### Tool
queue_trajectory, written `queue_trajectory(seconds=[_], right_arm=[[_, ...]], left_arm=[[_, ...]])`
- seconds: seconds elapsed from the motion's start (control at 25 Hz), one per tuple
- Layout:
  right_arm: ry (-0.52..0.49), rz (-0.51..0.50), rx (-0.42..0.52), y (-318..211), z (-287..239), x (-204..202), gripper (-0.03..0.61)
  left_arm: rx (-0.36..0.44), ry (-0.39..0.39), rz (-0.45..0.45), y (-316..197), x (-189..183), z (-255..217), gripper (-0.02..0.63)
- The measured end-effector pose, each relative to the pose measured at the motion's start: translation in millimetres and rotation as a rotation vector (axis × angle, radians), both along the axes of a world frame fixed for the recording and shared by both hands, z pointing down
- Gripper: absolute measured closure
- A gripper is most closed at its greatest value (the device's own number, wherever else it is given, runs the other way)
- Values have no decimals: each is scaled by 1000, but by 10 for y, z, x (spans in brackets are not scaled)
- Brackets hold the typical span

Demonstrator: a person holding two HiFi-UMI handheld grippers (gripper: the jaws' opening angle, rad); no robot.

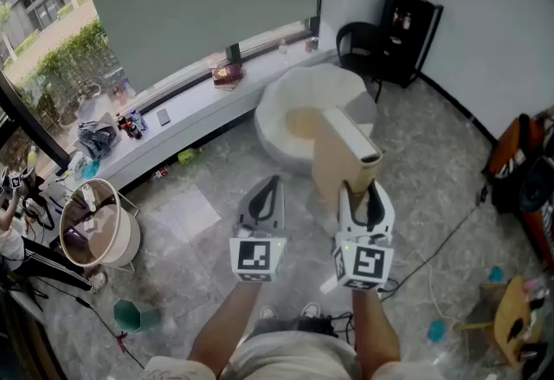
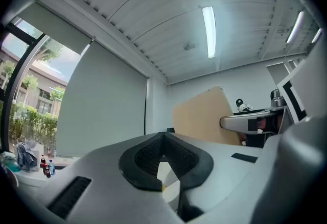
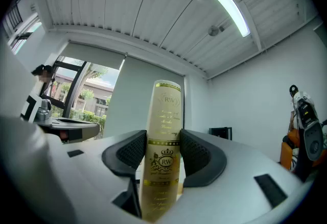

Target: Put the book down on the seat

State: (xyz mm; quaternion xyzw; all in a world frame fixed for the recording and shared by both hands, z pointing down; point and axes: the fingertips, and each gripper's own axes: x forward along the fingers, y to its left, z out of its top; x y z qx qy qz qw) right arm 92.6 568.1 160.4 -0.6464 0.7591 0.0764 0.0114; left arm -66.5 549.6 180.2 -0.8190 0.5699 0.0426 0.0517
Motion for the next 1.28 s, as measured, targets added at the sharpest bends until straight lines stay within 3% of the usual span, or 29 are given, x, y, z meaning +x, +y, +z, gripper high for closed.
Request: queue_trajectory(seconds=[0.32,0.6,0.92,1.28], right_arm=[[44,-6,10,129,19,-510,367],[29,12,-7,143,115,-709,367],[4,55,-39,-17,251,-614,367],[-30,44,-64,-746,398,-288,367]], left_arm=[[23,-18,2,133,-386,-27,606],[10,2,21,109,-617,85,607],[-11,-16,57,-82,-504,243,606],[-28,-41,70,-761,-143,289,607]])
